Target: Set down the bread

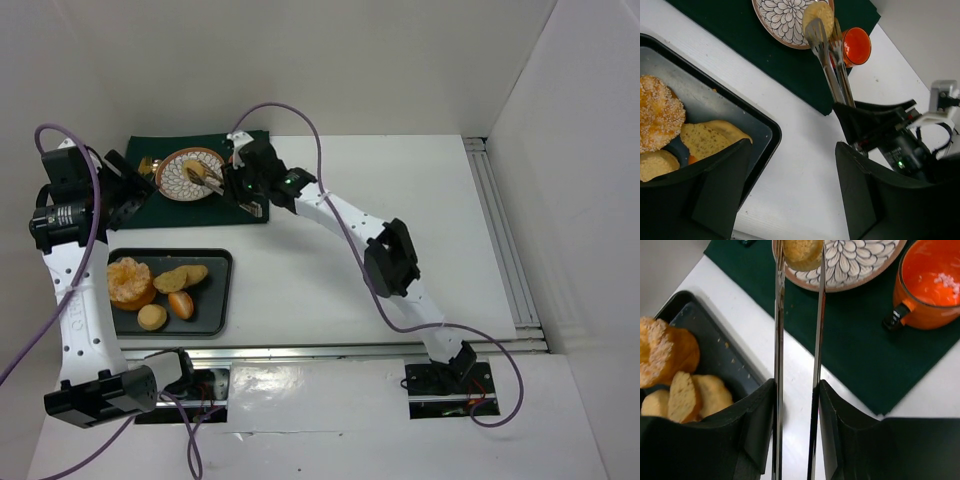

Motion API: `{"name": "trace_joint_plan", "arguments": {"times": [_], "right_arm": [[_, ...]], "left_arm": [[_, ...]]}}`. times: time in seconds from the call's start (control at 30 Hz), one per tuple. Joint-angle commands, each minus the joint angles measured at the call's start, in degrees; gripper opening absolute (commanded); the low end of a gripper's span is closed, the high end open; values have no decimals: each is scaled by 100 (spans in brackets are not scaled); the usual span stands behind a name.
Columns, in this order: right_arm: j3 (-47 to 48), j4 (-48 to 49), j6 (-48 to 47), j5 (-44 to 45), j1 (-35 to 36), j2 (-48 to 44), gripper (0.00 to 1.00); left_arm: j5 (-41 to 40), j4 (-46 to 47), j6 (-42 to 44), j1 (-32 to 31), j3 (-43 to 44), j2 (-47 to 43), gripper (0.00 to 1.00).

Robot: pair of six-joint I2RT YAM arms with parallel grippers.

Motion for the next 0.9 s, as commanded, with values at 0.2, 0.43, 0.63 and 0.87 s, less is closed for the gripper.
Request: {"name": "trace_joint_plan", "arguments": {"times": [0.2, 0.43, 0.63, 0.87], "right_arm": [[1344, 2264, 63, -383, -79, 1477, 44], [1126, 2642, 116, -346, -193, 1610, 58], [1040, 2642, 63, -470, -193, 1312, 62], [531, 2178, 63, -742, -193, 462, 57]], "left_arm": [[121, 96, -133, 32, -133, -153, 81], [-186, 43, -10, 32, -71, -206, 81], [-186, -10, -10, 32, -202, -311, 81], [-133, 52, -10, 32, -405, -425, 81]]}}
